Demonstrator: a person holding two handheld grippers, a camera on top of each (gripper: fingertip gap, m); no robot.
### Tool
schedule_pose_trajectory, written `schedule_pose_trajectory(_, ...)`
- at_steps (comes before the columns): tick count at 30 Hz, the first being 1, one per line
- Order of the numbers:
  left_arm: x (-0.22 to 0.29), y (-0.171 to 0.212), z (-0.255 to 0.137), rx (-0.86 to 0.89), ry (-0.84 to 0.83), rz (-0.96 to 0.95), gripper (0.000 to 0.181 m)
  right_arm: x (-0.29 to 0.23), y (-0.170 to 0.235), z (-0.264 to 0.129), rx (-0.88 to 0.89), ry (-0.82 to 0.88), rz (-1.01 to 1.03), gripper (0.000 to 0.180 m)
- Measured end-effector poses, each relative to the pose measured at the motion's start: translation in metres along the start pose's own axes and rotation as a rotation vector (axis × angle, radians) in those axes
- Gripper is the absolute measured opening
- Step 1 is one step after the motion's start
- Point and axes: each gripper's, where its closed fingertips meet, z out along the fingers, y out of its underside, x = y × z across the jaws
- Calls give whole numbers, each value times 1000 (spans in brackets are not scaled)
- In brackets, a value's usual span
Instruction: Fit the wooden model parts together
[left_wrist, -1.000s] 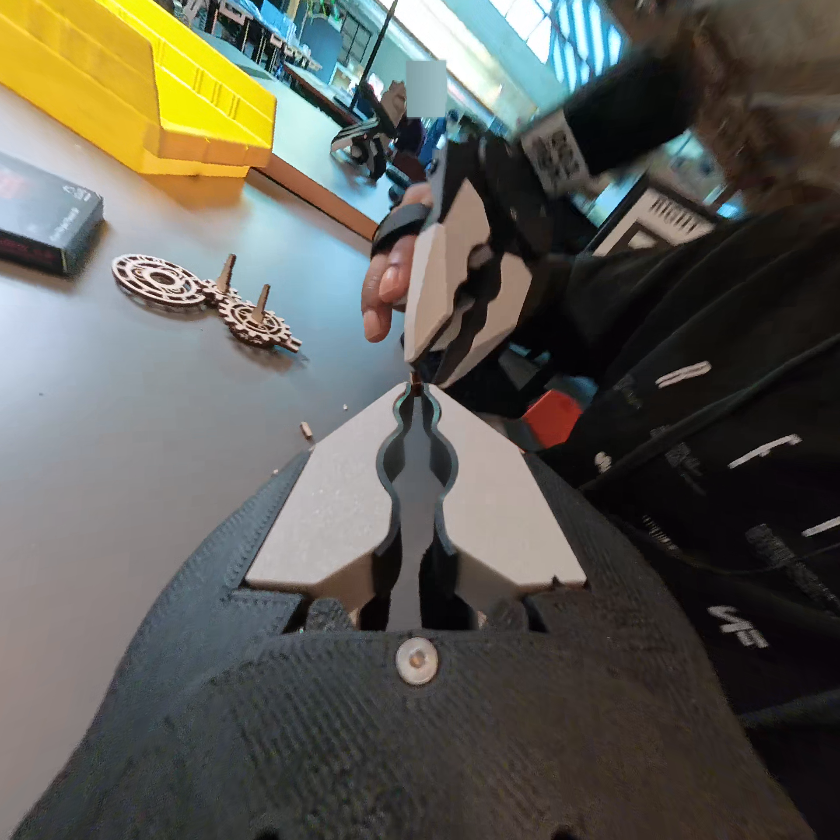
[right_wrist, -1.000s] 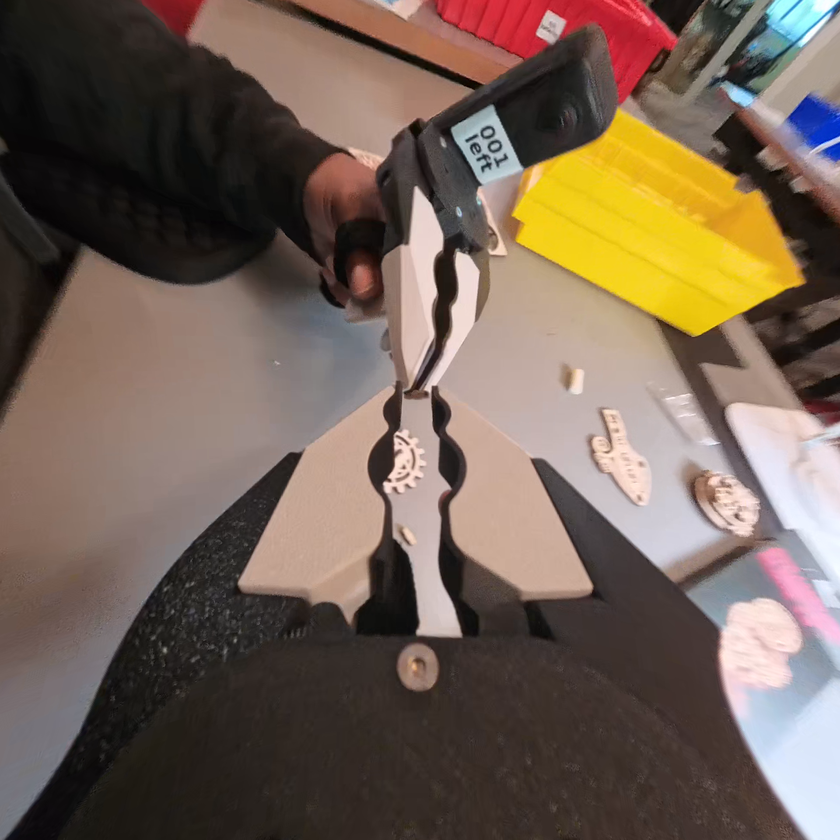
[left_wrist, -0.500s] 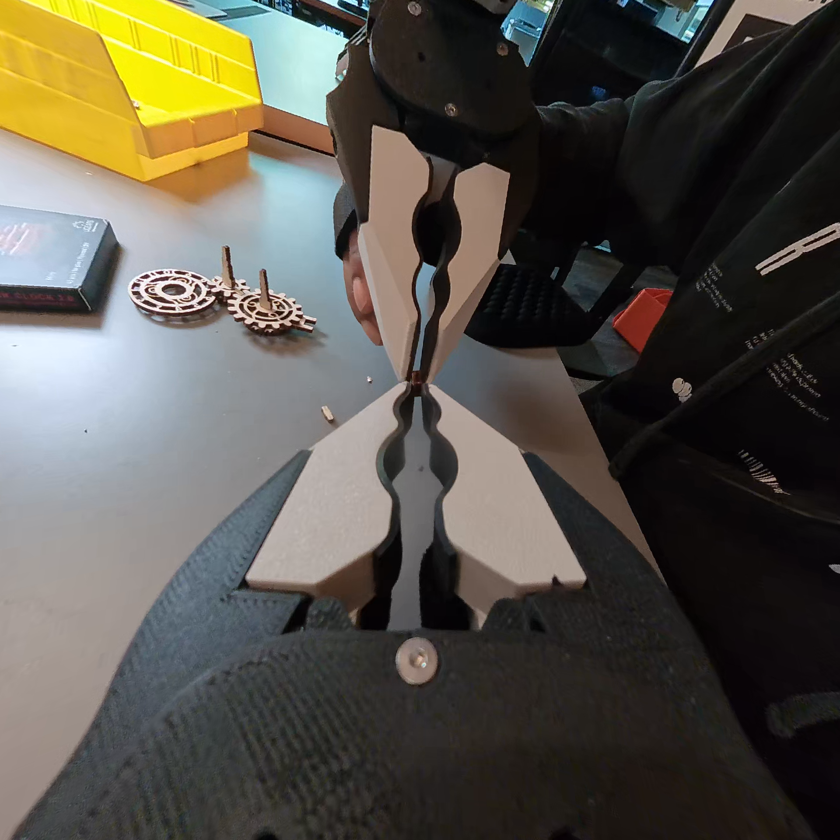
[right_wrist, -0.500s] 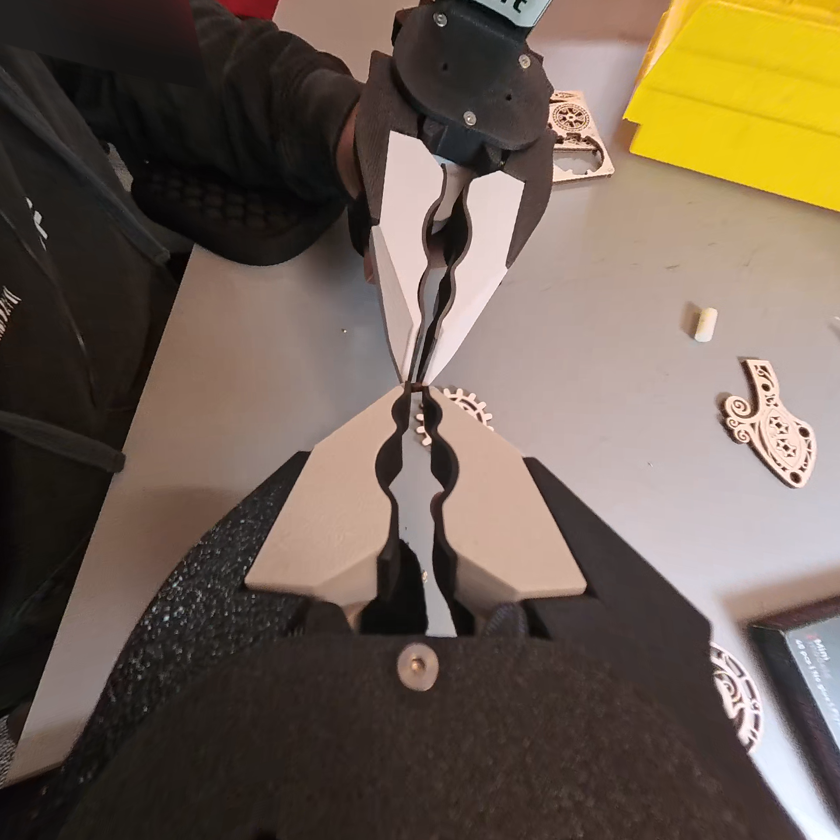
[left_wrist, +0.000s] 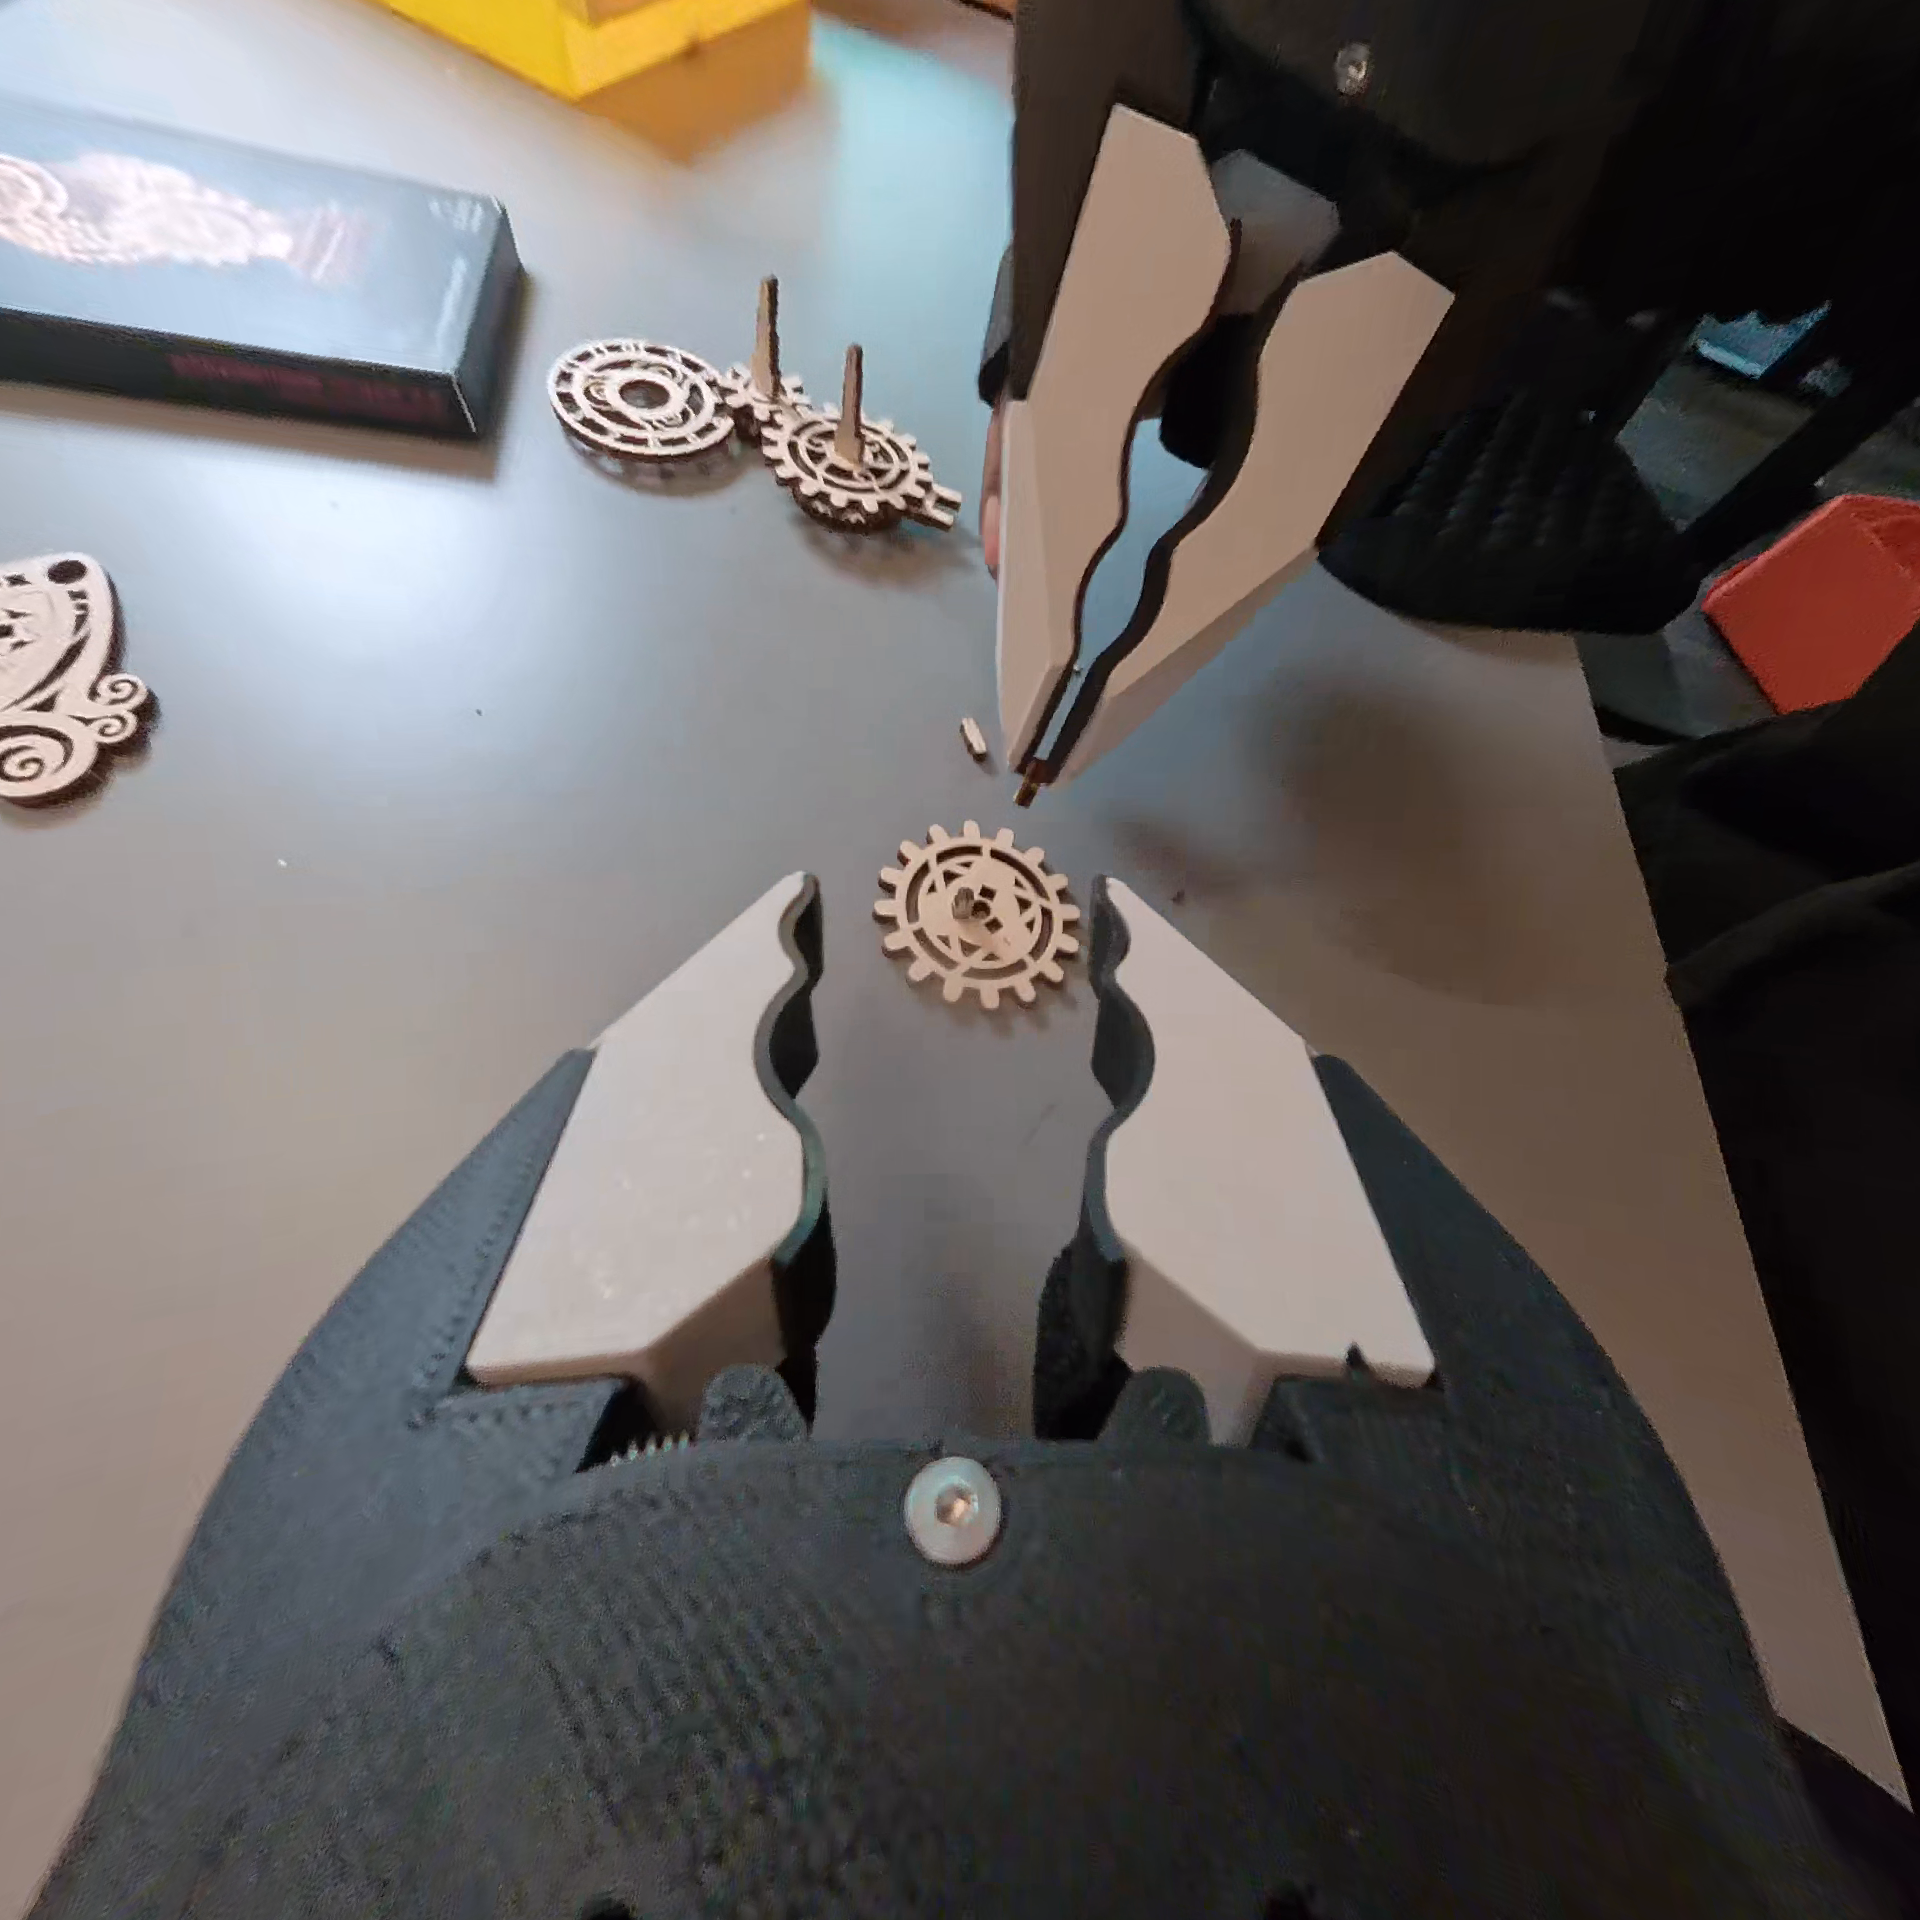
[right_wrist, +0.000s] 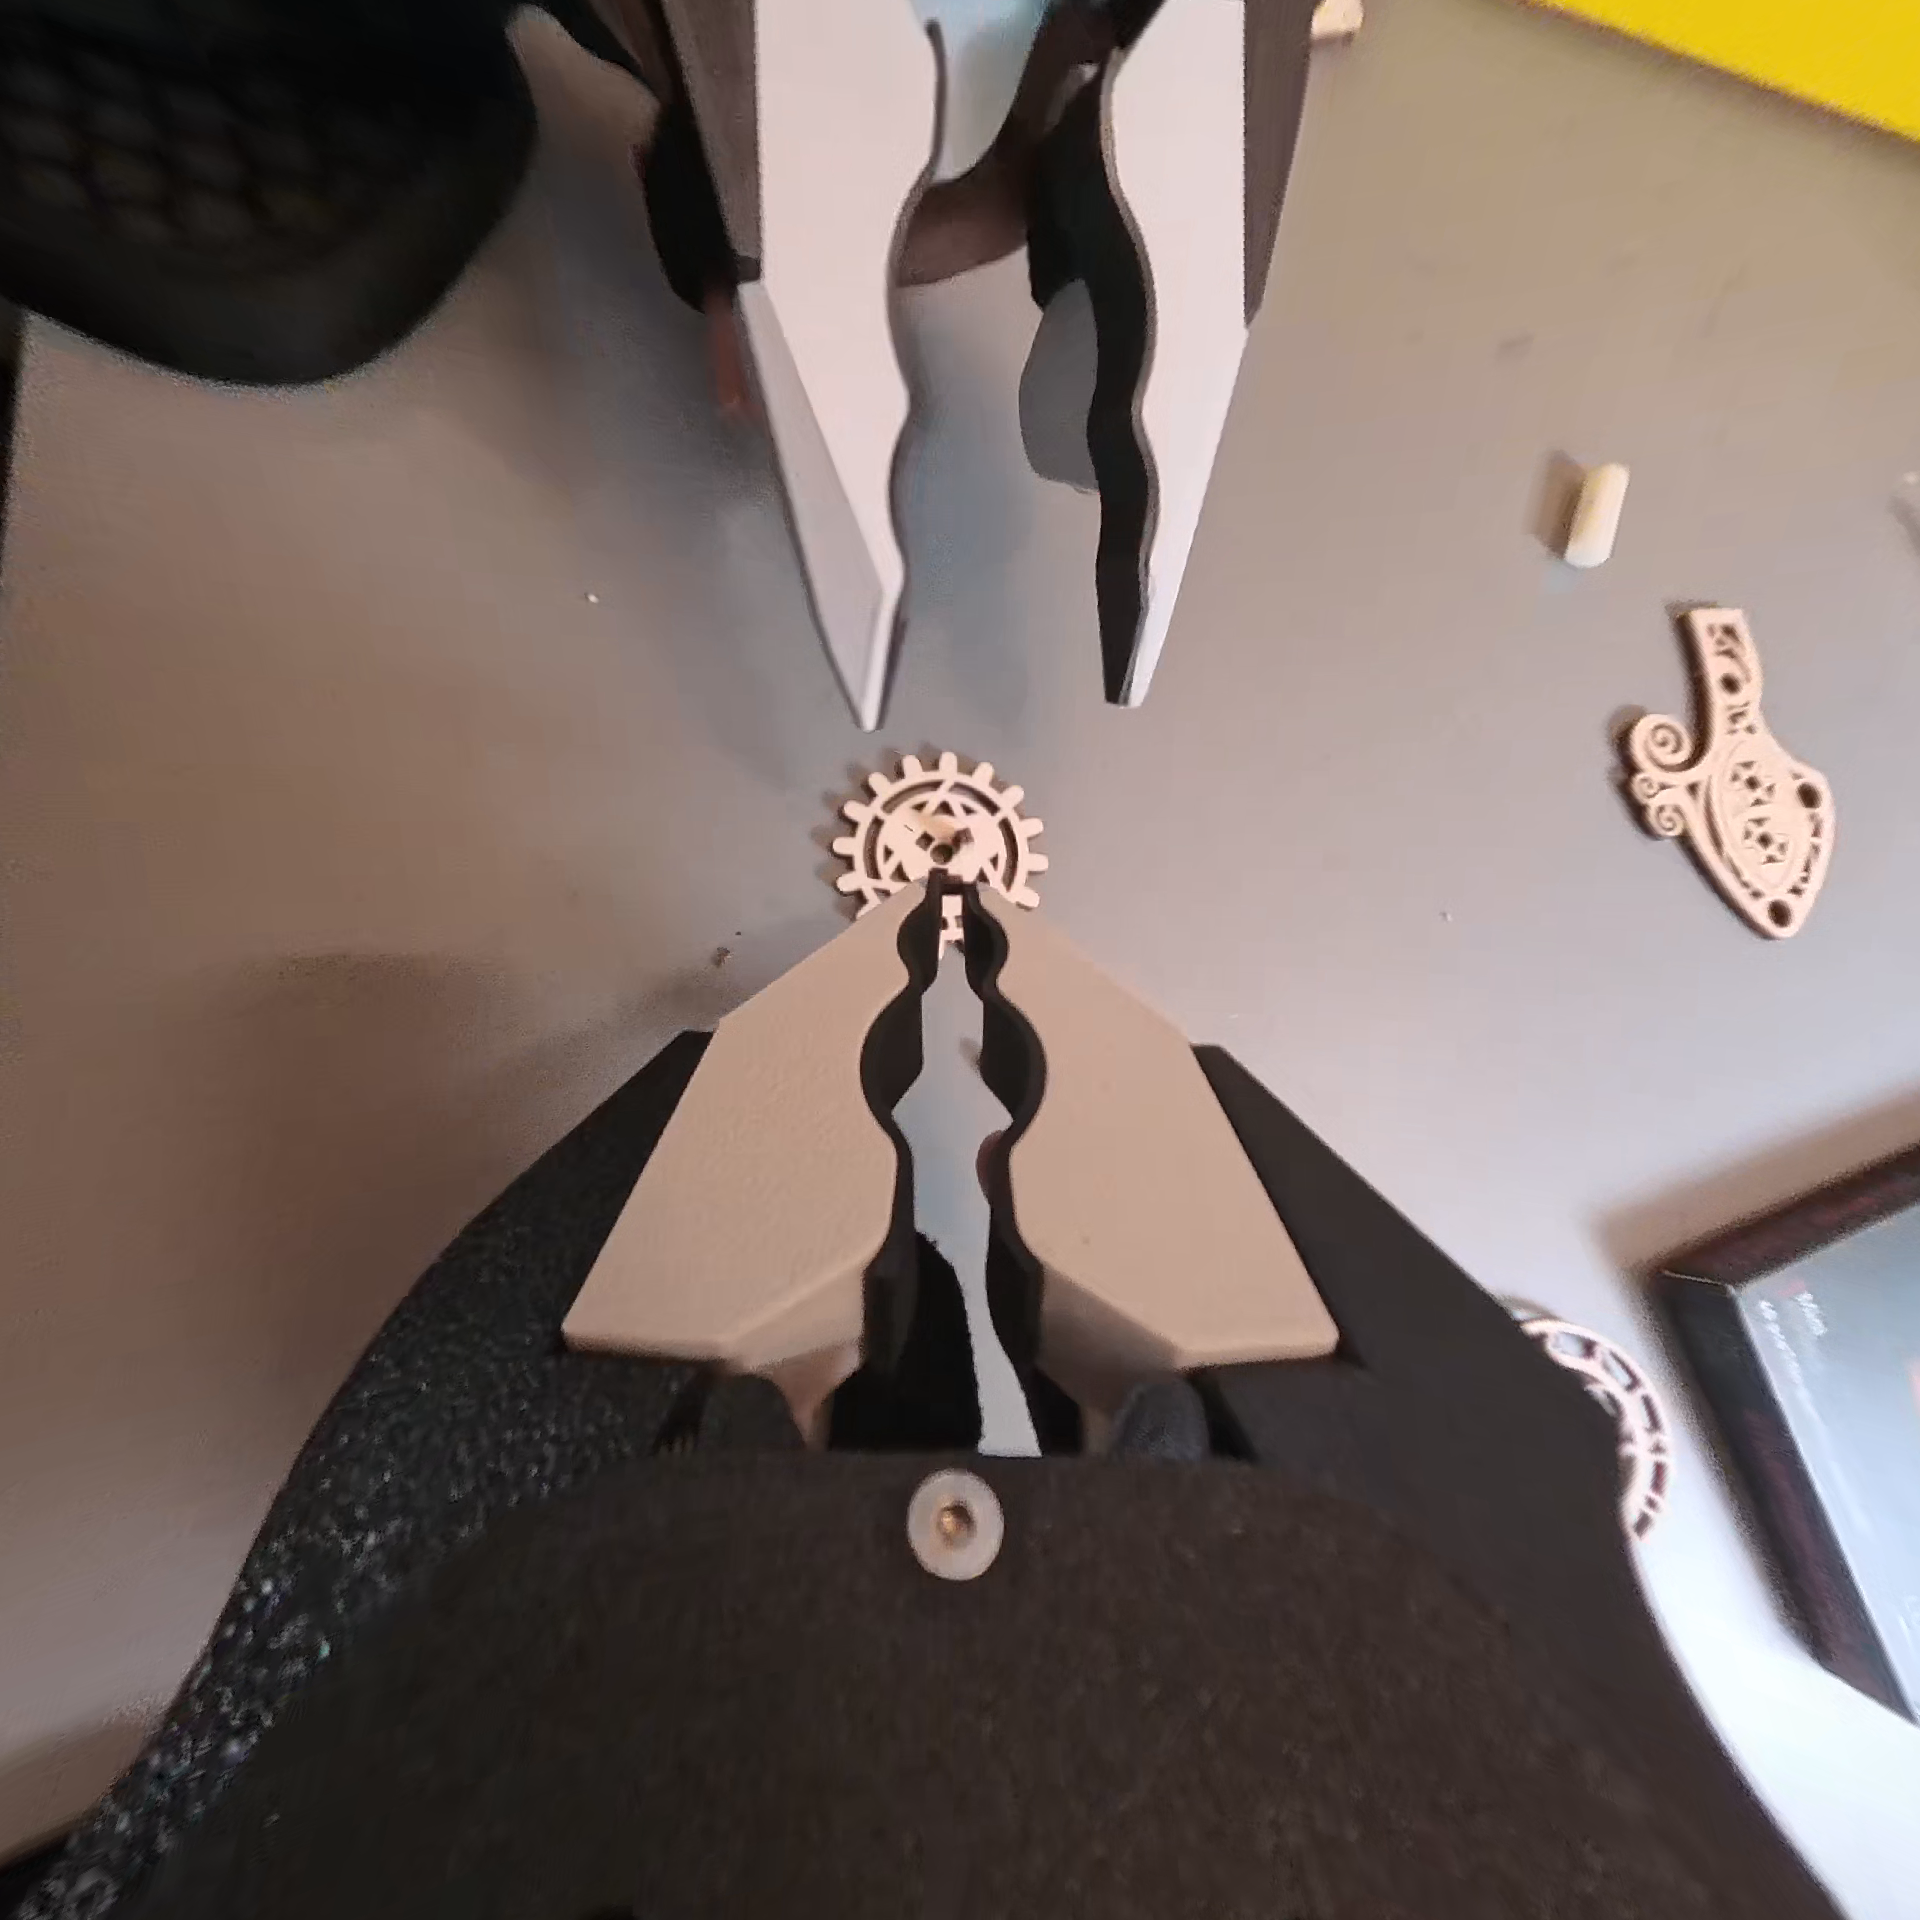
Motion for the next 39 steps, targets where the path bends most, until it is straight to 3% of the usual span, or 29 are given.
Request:
schedule_pose_trajectory(6,7,16,14,-103,-3,76,61,-2,6,18,-66,-31,31,1)
schedule_pose_trajectory(17,7,29,23,-202,-38,146,53,-3,11,25,-123,-51,47,1)
schedule_pose_trajectory(39,6,32,18,-245,-62,108,47,-4,5,32,-179,-36,106,1)
